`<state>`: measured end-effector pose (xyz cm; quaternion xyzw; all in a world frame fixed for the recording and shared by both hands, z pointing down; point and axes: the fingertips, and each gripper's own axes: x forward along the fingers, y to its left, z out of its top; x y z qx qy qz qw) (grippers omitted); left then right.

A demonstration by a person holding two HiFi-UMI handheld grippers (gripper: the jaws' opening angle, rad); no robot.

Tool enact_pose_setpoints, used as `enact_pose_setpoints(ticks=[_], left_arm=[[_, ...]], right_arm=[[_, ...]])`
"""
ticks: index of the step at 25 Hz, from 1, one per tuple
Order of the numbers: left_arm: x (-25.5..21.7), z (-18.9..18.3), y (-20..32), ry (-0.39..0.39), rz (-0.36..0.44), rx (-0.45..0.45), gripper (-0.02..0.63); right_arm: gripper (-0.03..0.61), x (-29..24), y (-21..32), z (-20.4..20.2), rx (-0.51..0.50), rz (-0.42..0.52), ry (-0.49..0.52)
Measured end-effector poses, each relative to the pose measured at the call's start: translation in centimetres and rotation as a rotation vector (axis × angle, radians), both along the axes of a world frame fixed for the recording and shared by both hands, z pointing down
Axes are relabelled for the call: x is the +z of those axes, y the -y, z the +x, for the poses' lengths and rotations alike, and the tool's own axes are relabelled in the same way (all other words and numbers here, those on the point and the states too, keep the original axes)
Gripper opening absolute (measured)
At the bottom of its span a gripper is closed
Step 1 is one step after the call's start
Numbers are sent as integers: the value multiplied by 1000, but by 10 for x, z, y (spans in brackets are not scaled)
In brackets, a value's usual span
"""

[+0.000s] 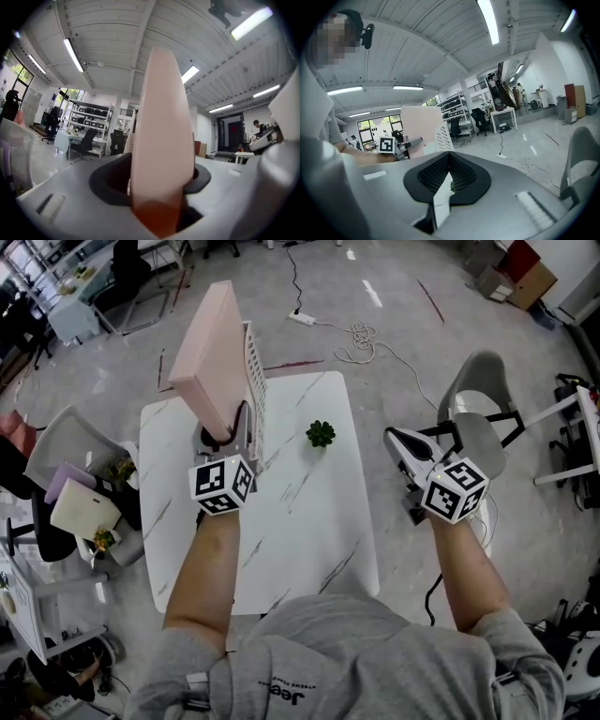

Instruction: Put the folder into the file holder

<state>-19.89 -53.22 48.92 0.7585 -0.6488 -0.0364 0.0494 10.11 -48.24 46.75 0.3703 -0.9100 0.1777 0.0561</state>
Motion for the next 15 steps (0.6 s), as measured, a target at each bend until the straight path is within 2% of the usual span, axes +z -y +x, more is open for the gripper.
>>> enact_pose_setpoints(ticks=[4,7,11,15], left_arm=[[2,4,-1,2,-28,80,302],[3,4,-1,31,-68,113,300],[0,-8,2,51,-87,57,196],[-4,-17,4,21,-52,20,179]], right_arm=[[5,0,1,0,0,-1,5],[3,-2,3,1,2,-3,10],[5,-4,4,1,5,-4,14],[4,-2,4,0,6,-6,13]])
